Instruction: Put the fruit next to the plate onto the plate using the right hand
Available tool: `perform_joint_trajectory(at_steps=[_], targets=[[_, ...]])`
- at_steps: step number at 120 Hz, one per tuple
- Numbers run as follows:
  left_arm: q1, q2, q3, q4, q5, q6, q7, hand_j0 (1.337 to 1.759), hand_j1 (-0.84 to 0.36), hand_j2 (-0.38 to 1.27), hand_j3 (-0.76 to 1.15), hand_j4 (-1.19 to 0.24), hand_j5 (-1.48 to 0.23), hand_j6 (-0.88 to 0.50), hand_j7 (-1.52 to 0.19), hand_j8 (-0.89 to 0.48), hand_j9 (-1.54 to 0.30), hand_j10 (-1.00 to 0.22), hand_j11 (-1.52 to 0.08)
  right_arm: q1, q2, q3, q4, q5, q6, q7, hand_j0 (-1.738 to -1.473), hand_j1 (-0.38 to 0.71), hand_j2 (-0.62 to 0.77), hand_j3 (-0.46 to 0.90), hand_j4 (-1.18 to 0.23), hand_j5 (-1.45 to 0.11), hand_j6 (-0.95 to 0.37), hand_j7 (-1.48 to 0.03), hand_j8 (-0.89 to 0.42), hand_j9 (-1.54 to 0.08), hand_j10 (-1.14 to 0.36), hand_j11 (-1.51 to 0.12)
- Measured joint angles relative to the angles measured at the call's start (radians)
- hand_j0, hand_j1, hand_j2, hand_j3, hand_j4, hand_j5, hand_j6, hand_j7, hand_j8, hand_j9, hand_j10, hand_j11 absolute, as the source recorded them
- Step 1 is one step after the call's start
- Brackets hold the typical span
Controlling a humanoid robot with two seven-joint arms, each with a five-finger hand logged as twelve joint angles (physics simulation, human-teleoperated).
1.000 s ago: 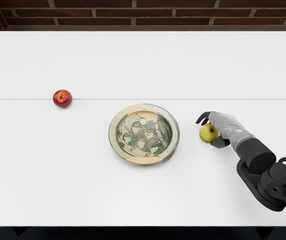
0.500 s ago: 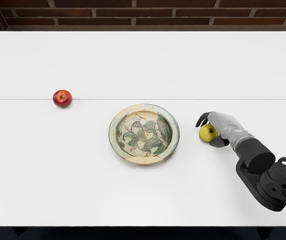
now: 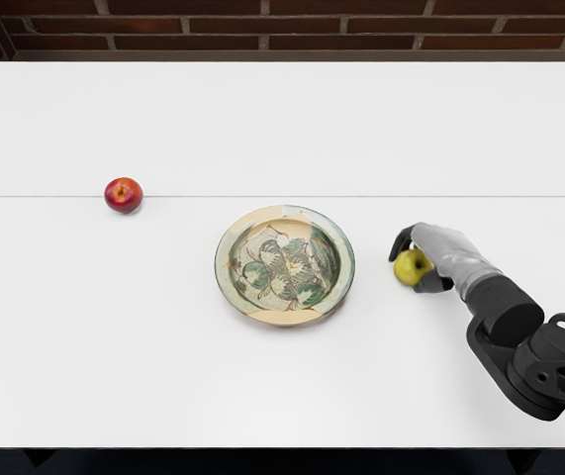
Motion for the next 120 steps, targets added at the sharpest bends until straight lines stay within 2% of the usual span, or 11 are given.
perform_joint_trajectory(at_steps=[16, 43, 95, 120], targets=[[0.000, 0.000, 0.000, 0.000, 0.000, 0.000, 0.000, 1.658, 0.34, 0.00, 0.00, -0.01, -0.01, -0.01, -0.01, -0.01, -0.01, -0.01, -0.01, 0.000, 0.001, 0.000, 0.001, 0.001, 0.001, 0.000, -1.649, 0.22, 0.15, 0.00, -0.72, -0.87, -0.47, -0.91, -0.42, -0.92, -0.69, -0.93], [0.000, 0.000, 0.000, 0.000, 0.000, 0.000, 0.000, 1.658, 0.34, 0.00, 0.00, -0.01, -0.01, -0.01, -0.01, -0.01, -0.01, -0.01, -0.01, 0.000, 0.001, -0.001, 0.001, 0.001, 0.001, -0.001, -1.649, 0.25, 0.21, 0.00, -0.76, -0.91, -0.44, -0.96, -0.40, -0.96, -0.67, -0.98], [0.000, 0.000, 0.000, 0.000, 0.000, 0.000, 0.000, 1.658, 0.34, 0.00, 0.00, -0.01, -0.01, -0.01, -0.01, -0.01, -0.01, -0.01, -0.01, 0.007, -0.026, 0.005, 0.021, 0.011, 0.008, 0.001, -1.655, 0.27, 0.26, 0.00, -0.73, -1.06, -0.41, -0.99, -0.34, -1.06, -0.63, -1.07], [0.000, 0.000, -0.002, 0.001, 0.000, 0.000, 0.000, 1.658, 0.34, 0.00, 0.00, -0.01, -0.01, -0.01, -0.01, -0.01, -0.01, -0.01, -0.01, 0.041, -0.041, 0.014, 0.028, 0.019, 0.026, 0.000, -1.656, 0.27, 0.26, 0.00, -0.72, -1.08, -0.41, -1.00, -0.33, -1.07, -0.63, -1.07]])
